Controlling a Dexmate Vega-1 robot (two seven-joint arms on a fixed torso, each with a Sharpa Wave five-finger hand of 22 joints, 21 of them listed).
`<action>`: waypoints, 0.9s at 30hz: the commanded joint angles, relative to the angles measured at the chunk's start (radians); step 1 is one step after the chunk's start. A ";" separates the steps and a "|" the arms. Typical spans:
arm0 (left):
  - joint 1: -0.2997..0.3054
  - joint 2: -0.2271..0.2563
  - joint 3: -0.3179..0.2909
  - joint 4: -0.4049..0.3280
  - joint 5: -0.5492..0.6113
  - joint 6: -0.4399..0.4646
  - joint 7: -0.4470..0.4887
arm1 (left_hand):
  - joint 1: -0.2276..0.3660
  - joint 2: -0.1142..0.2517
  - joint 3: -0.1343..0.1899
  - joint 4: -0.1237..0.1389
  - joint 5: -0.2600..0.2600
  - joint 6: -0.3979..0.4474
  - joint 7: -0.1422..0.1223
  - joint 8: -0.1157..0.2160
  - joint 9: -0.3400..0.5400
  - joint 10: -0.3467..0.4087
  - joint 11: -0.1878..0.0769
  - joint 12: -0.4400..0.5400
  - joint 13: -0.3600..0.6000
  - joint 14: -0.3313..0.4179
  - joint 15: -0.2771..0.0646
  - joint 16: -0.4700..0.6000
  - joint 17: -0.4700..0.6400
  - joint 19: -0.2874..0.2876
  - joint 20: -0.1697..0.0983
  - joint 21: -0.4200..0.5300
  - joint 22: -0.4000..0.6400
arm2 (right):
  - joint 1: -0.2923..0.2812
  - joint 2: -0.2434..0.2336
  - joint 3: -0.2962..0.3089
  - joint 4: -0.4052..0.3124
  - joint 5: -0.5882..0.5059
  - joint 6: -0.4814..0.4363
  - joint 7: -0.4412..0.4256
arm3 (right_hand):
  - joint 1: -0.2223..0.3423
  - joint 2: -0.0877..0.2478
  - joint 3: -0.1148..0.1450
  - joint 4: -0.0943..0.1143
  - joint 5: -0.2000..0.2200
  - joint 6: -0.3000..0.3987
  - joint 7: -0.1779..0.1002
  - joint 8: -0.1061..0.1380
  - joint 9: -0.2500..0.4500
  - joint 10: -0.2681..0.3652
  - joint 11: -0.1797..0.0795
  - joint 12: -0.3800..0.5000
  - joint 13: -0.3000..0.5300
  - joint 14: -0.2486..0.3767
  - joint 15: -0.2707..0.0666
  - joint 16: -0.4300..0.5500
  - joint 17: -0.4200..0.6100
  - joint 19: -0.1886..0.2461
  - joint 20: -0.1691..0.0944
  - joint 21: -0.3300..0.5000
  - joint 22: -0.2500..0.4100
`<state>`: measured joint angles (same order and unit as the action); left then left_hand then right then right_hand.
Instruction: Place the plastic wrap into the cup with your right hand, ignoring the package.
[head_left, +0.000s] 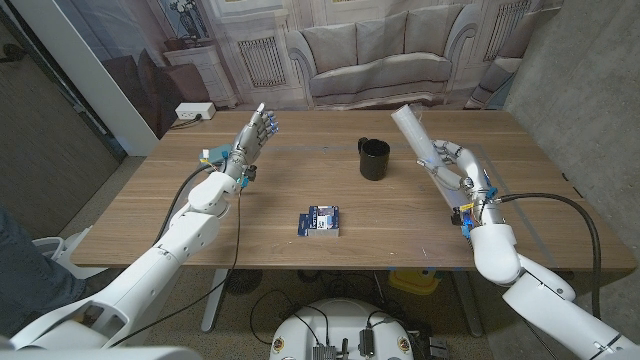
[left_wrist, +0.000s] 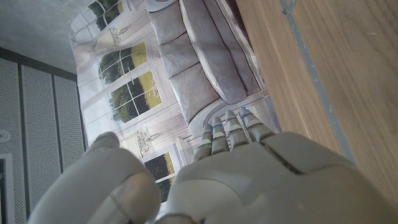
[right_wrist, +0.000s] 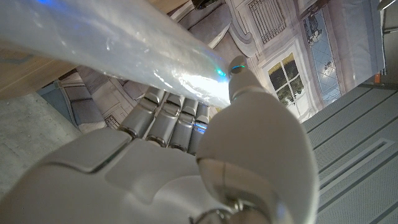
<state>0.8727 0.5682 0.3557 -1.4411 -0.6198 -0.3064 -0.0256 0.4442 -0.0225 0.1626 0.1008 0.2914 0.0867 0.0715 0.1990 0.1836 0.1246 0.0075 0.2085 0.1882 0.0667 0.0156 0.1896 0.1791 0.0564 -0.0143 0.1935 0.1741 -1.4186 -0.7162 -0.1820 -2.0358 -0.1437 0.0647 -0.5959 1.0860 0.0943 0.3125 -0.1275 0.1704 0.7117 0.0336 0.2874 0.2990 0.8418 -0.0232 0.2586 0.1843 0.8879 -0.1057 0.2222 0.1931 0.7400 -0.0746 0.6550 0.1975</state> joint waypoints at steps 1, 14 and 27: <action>0.022 0.012 -0.006 -0.028 0.000 0.010 0.011 | 0.005 0.004 -0.005 0.000 -0.005 0.007 0.001 0.000 0.004 0.003 -0.001 -0.004 0.005 0.007 0.003 -0.001 0.004 0.003 0.000 0.005 0.004 | 0.028 0.035 0.018 0.045 0.120 0.126 0.082 | 0.067 0.077 0.051 0.041 0.004 0.208 -0.158 0.005 0.003 0.120 -0.088 -0.004 0.003 0.021 -0.122 -0.003 0.004 0.003 -0.138 0.007 0.002; 0.028 0.022 -0.013 -0.038 -0.003 0.008 0.007 | 0.006 0.006 -0.008 0.000 -0.006 0.007 0.002 -0.001 0.004 0.003 -0.001 -0.004 0.005 0.007 0.004 -0.001 0.004 0.002 0.001 0.005 0.004 | 0.095 0.075 -0.003 0.092 0.223 0.186 0.163 | 0.060 0.060 0.047 0.036 0.006 0.232 -0.152 0.012 0.012 0.135 -0.086 -0.006 0.003 0.026 -0.120 -0.006 0.004 0.006 -0.137 0.014 -0.002; 0.026 0.028 -0.017 -0.046 -0.002 0.008 0.006 | 0.007 0.007 -0.010 0.000 -0.006 0.007 0.002 -0.001 0.004 0.001 0.001 -0.005 0.005 0.007 0.004 -0.001 0.004 0.001 0.001 0.005 0.004 | 0.180 0.105 -0.036 0.154 0.268 0.246 0.211 | 0.054 0.055 0.044 0.032 0.006 0.234 -0.145 0.014 0.027 0.131 -0.084 -0.014 0.004 0.024 -0.121 -0.010 0.004 0.003 -0.138 0.018 -0.005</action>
<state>0.8973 0.5898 0.3433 -1.4783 -0.6208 -0.2985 -0.0187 0.4483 -0.0184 0.1569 0.1008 0.2914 0.0866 0.0715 0.1990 0.1836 0.1243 0.0075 0.2085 0.1882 0.0667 0.0156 0.1896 0.1791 0.0564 -0.0142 0.1935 0.1742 -1.3065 -0.6367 -0.1910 -1.9320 0.0834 0.2636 -0.4280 1.0861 0.0941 0.3156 -0.1306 0.1680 0.7118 0.0337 0.2885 0.3194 0.8523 -0.0130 0.2449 0.1847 0.8913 -0.1053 0.2147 0.1927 0.7398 -0.0743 0.6660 0.1902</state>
